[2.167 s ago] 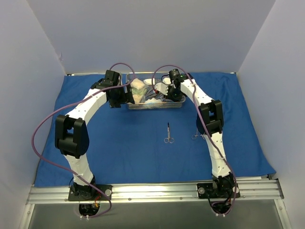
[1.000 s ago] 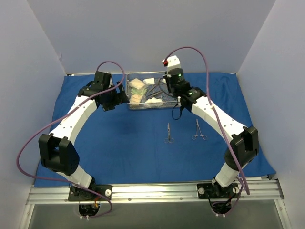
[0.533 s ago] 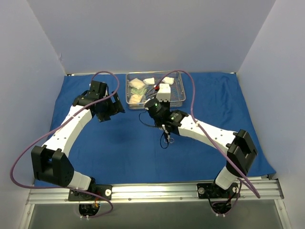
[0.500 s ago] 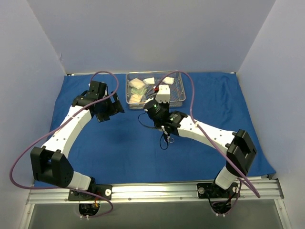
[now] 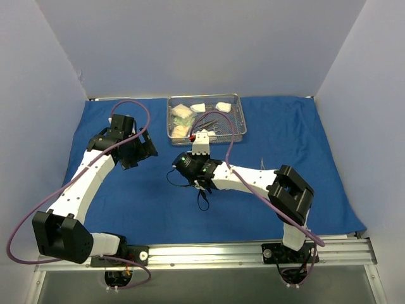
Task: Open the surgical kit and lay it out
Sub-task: Place the medical item in the surgical kit.
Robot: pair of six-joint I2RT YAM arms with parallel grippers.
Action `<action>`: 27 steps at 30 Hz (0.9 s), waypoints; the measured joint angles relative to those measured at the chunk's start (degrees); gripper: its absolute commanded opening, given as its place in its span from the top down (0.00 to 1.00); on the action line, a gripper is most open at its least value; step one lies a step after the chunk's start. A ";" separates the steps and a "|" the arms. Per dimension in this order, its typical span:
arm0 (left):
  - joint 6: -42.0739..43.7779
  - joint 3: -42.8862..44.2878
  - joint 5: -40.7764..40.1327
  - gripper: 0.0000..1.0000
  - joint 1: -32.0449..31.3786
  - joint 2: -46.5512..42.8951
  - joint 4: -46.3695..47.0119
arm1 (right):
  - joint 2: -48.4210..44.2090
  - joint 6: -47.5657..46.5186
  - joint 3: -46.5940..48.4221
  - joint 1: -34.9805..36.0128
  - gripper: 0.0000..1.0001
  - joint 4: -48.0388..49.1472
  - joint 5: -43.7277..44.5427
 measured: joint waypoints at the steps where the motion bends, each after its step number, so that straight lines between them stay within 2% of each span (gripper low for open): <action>1: 0.02 -0.35 -0.04 0.06 0.09 -0.24 -0.11 | 0.42 0.37 0.04 0.15 1.00 -0.42 0.39; 11: 0.42 -1.07 -0.24 0.06 0.52 -1.16 -0.35 | 0.72 1.88 -1.88 -1.68 1.00 -1.92 2.32; 22: 0.92 -2.01 -0.22 0.06 0.92 -1.16 -0.28 | -4.09 -0.07 -13.84 -13.92 0.99 -0.17 2.23; 27: 1.07 -2.03 -0.22 0.06 1.16 -1.16 -0.26 | -7.89 -5.11 -18.84 -19.74 0.99 4.35 2.93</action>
